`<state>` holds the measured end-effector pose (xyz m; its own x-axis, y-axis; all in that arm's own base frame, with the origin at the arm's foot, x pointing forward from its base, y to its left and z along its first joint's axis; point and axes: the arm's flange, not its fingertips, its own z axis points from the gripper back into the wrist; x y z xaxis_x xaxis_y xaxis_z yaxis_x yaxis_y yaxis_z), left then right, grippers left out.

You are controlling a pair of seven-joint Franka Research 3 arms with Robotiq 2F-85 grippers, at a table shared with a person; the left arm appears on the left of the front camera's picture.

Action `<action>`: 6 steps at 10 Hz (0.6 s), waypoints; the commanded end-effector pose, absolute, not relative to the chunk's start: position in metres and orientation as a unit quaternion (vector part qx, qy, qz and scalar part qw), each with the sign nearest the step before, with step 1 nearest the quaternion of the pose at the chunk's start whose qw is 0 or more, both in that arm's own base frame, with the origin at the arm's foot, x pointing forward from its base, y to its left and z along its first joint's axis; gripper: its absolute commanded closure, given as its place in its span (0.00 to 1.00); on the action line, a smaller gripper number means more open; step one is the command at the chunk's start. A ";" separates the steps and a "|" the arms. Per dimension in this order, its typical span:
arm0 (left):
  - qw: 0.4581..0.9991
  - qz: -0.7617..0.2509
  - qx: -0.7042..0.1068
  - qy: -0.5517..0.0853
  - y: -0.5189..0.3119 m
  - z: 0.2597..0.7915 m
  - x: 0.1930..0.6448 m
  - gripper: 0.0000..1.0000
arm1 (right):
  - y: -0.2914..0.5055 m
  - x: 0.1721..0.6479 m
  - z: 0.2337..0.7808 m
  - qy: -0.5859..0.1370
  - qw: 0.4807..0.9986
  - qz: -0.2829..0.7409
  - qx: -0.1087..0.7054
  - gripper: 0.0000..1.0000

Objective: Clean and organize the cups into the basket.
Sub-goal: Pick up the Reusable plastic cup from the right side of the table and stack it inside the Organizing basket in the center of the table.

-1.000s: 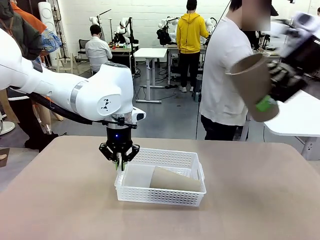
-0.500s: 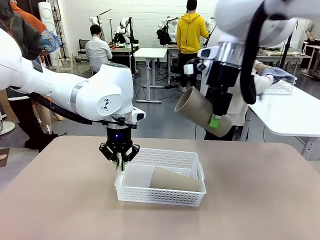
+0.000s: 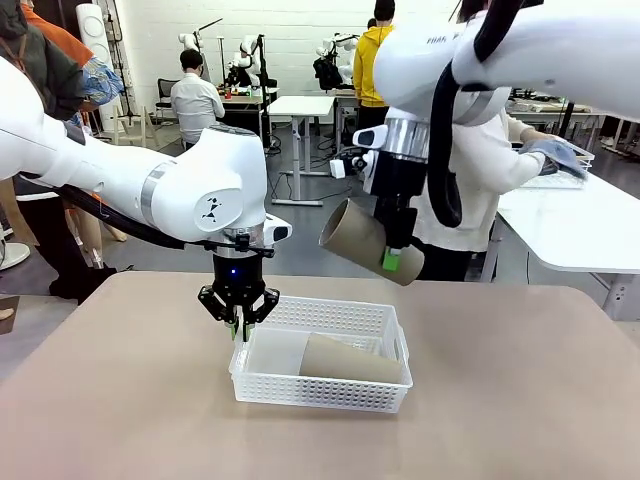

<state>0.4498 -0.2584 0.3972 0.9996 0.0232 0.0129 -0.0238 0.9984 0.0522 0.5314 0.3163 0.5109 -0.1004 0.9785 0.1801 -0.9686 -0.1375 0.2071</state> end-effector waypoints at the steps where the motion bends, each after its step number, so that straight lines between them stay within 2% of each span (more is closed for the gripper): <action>1: 0.999 0.018 0.026 -0.009 -0.261 0.397 0.449 1.00 | 0.320 0.541 0.482 0.003 0.667 0.733 0.130 0.19; 6: 0.999 0.018 0.026 -0.009 -0.261 0.397 0.449 1.00 | 0.339 0.532 0.422 0.022 0.648 0.749 0.135 0.19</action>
